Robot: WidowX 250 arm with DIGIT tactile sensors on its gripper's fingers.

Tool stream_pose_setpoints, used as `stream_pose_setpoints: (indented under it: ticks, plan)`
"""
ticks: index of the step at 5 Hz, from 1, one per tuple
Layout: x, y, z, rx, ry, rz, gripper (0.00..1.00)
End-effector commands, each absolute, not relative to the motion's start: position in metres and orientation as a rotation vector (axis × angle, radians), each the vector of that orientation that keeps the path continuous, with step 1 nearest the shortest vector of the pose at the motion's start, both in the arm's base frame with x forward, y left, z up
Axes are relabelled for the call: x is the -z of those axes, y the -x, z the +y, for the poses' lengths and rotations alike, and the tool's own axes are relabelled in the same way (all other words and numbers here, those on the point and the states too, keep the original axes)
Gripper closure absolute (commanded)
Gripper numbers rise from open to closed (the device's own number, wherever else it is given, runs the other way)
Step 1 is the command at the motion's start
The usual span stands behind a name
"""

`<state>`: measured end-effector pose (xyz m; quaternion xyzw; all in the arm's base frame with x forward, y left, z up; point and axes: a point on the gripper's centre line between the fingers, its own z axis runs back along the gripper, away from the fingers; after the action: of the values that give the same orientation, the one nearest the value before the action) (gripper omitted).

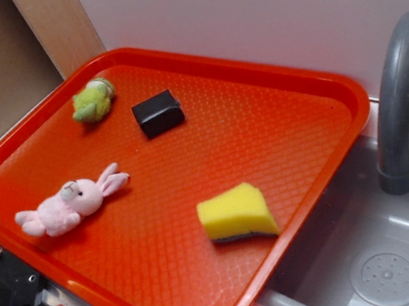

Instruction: Grab the black box.

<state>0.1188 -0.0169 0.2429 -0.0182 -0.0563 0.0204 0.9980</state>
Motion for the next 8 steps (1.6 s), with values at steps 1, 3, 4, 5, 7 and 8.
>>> stream_pose_setpoints:
  ticks: [1, 3, 4, 5, 7, 8]
  plan:
    - [-0.243, -0.119, -0.017, -0.041, 0.037, -0.113, 0.0]
    - [-0.182, -0.224, 0.014, 0.385, -0.037, -0.062, 0.0]
    - [-0.161, -0.274, 0.026, 0.367, 0.01, -0.143, 0.0]
    - [-0.142, -0.292, 0.019, 0.413, -0.037, -0.114, 0.0]
    - [-0.099, -0.28, 0.016, 0.458, 0.021, -0.135, 0.0]
    - [-0.08, -0.257, 0.003, 0.466, 0.051, -0.082, 0.0]
